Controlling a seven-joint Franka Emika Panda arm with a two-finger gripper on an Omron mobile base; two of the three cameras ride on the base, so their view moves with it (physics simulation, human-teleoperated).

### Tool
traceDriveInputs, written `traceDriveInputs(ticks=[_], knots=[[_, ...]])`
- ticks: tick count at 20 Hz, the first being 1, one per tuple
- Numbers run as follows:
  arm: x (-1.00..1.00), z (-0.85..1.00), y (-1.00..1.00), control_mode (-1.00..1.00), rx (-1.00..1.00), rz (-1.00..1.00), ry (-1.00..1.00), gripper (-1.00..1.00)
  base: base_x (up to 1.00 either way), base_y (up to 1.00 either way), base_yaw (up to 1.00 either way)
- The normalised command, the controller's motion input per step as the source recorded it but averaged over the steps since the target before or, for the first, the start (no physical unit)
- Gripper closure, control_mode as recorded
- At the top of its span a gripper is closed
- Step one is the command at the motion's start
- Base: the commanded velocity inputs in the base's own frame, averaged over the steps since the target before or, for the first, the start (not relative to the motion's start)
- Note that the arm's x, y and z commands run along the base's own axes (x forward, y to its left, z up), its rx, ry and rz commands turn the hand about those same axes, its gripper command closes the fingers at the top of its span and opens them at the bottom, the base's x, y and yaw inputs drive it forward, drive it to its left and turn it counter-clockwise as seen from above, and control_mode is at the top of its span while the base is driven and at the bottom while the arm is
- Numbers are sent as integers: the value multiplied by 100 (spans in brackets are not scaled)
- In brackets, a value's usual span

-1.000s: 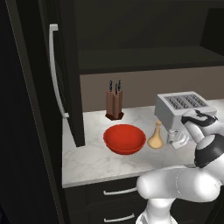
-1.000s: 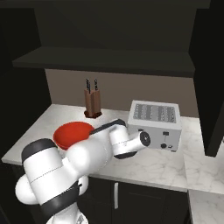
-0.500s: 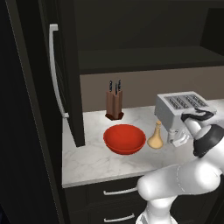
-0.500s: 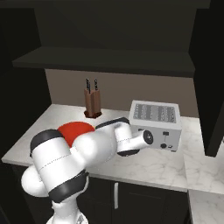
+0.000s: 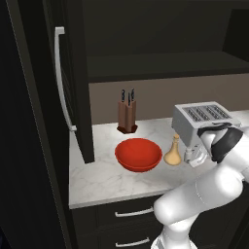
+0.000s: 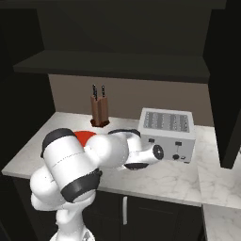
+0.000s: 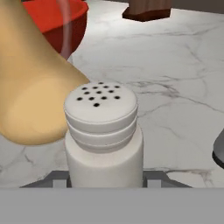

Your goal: Retrieve the bottle and the shaker from the cabinet and place them next to the mixing bowl on the counter. Then add garlic from the fridge to the mixing bowl.

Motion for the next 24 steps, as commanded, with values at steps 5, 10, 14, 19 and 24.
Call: traceDriveInputs(ticks=[5, 10, 14, 19, 24], knots=[[3, -31, 0, -100, 0, 0, 0, 100, 0, 0, 0], [0, -1, 0, -100, 0, 0, 0, -100, 0, 0, 0], [0, 0, 0, -100, 0, 0, 0, -100, 0, 0, 0], [0, 0, 0, -100, 0, 0, 0, -100, 0, 0, 0], [-1, 0, 0, -100, 0, 0, 0, -100, 0, 0, 0]])
